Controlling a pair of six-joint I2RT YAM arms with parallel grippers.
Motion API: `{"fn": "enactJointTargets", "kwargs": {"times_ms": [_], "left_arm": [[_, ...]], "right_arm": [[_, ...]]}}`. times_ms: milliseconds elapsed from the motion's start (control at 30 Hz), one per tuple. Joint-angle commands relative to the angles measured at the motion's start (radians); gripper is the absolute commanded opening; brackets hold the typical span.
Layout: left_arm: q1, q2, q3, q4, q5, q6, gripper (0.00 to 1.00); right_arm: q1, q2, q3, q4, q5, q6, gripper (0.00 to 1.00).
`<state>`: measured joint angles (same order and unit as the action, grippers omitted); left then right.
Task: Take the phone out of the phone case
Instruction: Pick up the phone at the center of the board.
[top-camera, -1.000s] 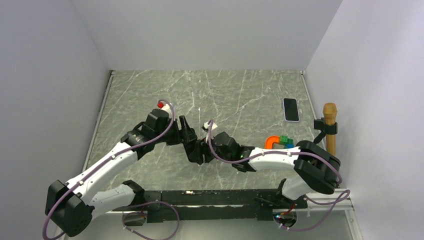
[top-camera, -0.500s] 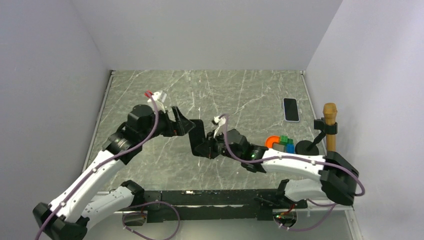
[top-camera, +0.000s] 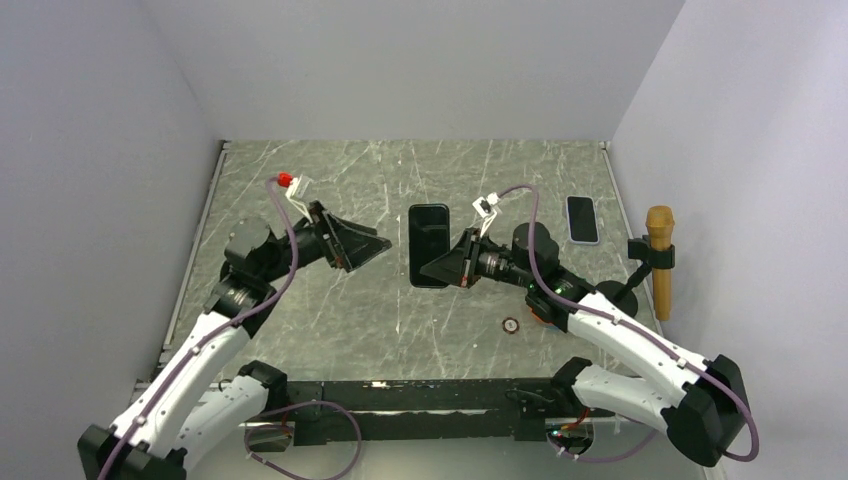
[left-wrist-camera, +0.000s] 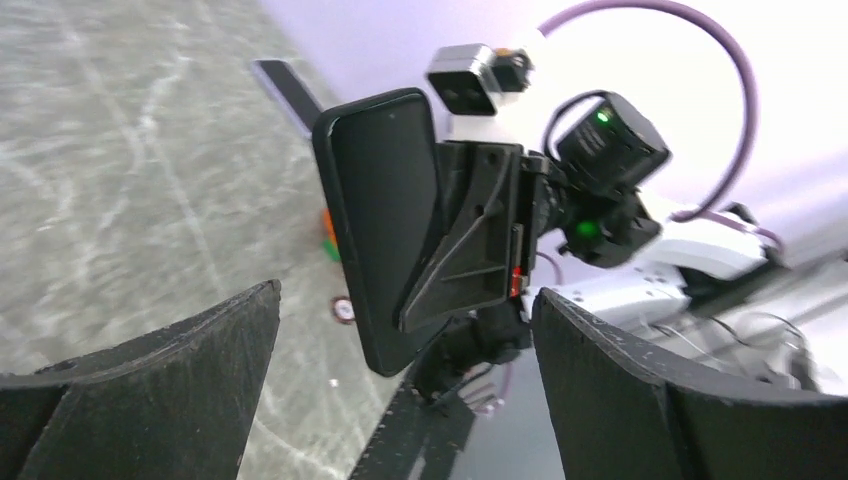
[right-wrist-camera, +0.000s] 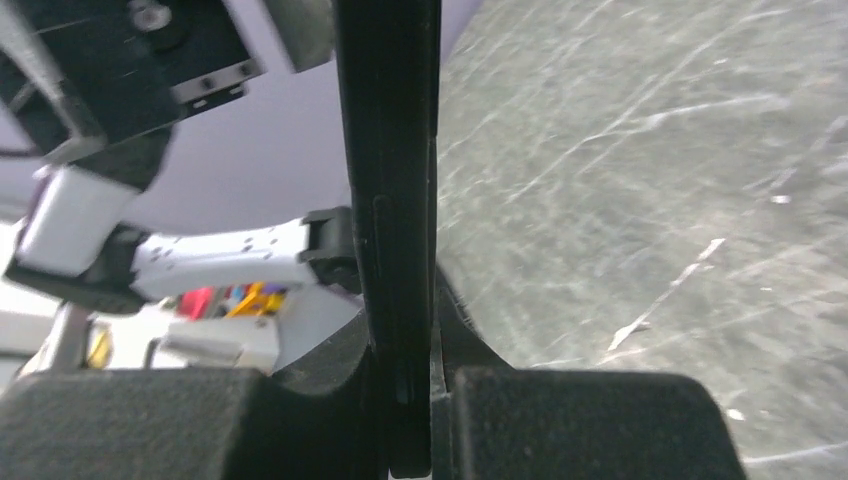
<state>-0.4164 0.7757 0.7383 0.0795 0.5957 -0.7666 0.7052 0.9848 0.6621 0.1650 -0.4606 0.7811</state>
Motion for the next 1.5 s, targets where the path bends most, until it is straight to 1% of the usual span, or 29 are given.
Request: {"fn": "enactJointTargets", "kwargs": {"times_ms": [0,33,67,167,267,367,467,533,567,667,733,833,967,1033,1100,1167,1233,1267,1300,1367,1400,1433,1467], "left_arm": [[0.010,0.091,-0.031,0.436,0.280,-0.233,0.95],[0.011,0.120,-0.044,0.535,0.301,-0.288,0.91],[0.009,0.145,-0.045,0.573,0.317,-0.329,0.89],[0.005,0.200,-0.047,0.600,0.354,-0.359,0.82],[-0.003,0.206,-0.071,0.657,0.352,-0.394,0.77],[-0.013,0.191,-0.058,0.604,0.348,-0.352,0.73],[-0.039,0.174,-0.019,0.449,0.327,-0.245,0.74],[-0.064,0.159,-0.007,0.355,0.287,-0.185,0.77],[-0.077,0.149,-0.013,0.335,0.261,-0.173,0.79],[-0.117,0.110,-0.078,0.358,0.177,-0.186,0.80],[-0.142,0.093,-0.127,0.413,0.132,-0.223,0.74],[-0.163,0.108,-0.174,0.524,0.118,-0.291,0.65],[-0.177,0.154,-0.176,0.611,0.129,-0.342,0.57],[-0.184,0.170,-0.172,0.637,0.131,-0.356,0.54],[-0.190,0.187,-0.164,0.654,0.134,-0.361,0.46],[-0.200,0.200,-0.156,0.660,0.139,-0.360,0.33],[-0.201,0.204,-0.152,0.641,0.135,-0.353,0.28],[-0.202,0.202,-0.156,0.634,0.129,-0.348,0.23],[-0.202,0.200,-0.160,0.638,0.124,-0.343,0.14],[-0.201,0.195,-0.167,0.645,0.115,-0.337,0.02],[-0.202,0.194,-0.168,0.650,0.114,-0.334,0.00],[-0.203,0.192,-0.167,0.652,0.116,-0.330,0.00],[-0.202,0.190,-0.164,0.648,0.118,-0.322,0.00]], "right_arm": [[-0.006,-0.020,0.130,0.041,-0.242,0.077,0.00],[-0.008,-0.020,0.133,0.051,-0.251,0.084,0.00],[-0.007,-0.020,0.135,0.062,-0.257,0.093,0.00],[-0.007,-0.006,0.122,0.138,-0.277,0.136,0.00],[-0.006,0.022,0.118,0.168,-0.294,0.157,0.00],[-0.005,0.032,0.111,0.179,-0.286,0.161,0.00],[-0.004,0.026,0.096,0.211,-0.246,0.177,0.00],[-0.003,-0.001,0.067,0.244,-0.165,0.204,0.00],[-0.004,-0.020,0.046,0.271,-0.122,0.228,0.00],[-0.004,-0.079,-0.011,0.347,0.007,0.283,0.00],[-0.006,-0.092,-0.037,0.385,0.042,0.312,0.00],[-0.004,-0.067,-0.019,0.417,0.017,0.325,0.00],[0.002,-0.042,-0.026,0.491,-0.008,0.360,0.00],[0.006,-0.041,-0.029,0.498,-0.004,0.366,0.00],[0.011,-0.042,-0.022,0.481,0.001,0.355,0.00],[0.020,-0.052,-0.019,0.467,0.014,0.343,0.00],[0.030,-0.059,-0.012,0.458,0.013,0.333,0.00],[0.035,-0.059,-0.005,0.446,0.008,0.319,0.00],[0.041,-0.061,0.007,0.409,0.005,0.300,0.00],[0.048,-0.066,0.034,0.320,0.010,0.267,0.00],[0.048,-0.071,0.043,0.289,0.015,0.258,0.00],[0.048,-0.078,0.049,0.265,0.021,0.251,0.00],[0.049,-0.087,0.059,0.238,0.029,0.241,0.06]]}}
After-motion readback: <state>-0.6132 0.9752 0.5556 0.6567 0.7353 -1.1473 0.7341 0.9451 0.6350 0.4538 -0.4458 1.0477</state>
